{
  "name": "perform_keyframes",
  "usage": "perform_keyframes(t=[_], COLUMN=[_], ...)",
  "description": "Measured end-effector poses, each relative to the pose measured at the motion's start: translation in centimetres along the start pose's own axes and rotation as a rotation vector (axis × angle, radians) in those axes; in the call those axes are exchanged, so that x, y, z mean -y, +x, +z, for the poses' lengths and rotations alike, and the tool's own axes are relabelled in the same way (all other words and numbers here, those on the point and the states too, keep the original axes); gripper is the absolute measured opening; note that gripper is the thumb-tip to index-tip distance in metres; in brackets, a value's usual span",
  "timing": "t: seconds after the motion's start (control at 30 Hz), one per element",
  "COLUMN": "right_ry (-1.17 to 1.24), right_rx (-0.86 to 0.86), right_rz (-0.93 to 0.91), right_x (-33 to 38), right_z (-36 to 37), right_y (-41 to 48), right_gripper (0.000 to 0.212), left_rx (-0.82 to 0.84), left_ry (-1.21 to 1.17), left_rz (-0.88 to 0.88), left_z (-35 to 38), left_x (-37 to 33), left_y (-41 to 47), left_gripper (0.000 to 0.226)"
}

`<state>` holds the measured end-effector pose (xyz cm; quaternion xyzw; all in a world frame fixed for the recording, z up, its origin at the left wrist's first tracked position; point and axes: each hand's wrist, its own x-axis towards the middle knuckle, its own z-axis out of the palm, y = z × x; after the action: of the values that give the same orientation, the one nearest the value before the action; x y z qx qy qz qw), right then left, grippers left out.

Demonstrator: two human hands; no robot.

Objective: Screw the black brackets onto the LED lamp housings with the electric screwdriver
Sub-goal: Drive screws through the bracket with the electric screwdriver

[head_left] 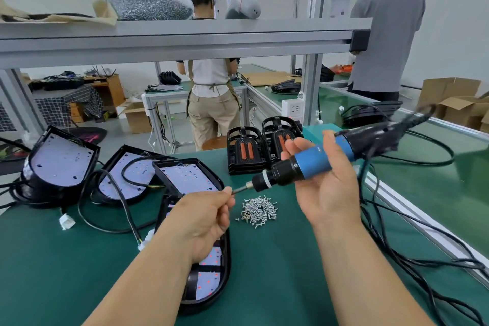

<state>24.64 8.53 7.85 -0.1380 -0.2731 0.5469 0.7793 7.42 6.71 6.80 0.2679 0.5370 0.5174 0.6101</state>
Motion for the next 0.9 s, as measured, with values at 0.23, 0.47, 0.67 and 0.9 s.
perform_keyframes(t=[0.23, 0.47, 0.67, 0.9], right_ry=[0.109, -0.104, -0.243, -0.297], right_rx=[-0.022, -0.065, -0.027, -0.025], right_rz=[-0.046, -0.052, 0.007, 0.015], right_x=[-0.8, -2.9, -5.8, -6.8], right_z=[3.7, 5.3, 4.9, 4.5], right_y=[0.4, 2.9, 3.2, 3.0], right_gripper=[0.012, 0.019, 0.02, 0.02], left_rx=[0.093, -0.231, -0.173, -0.194], left_ry=[-0.12, 0.427, 0.616, 0.759], left_rz=[-0.075, 0.369, 0.208, 0.266], left_z=[-0.8, -6.7, -9.0, -8.6], left_x=[-1.6, -3.7, 0.0, 0.2], left_y=[-1.0, -2.5, -1.1, -1.0], left_gripper=[0.014, 0.088, 0.103, 0.105])
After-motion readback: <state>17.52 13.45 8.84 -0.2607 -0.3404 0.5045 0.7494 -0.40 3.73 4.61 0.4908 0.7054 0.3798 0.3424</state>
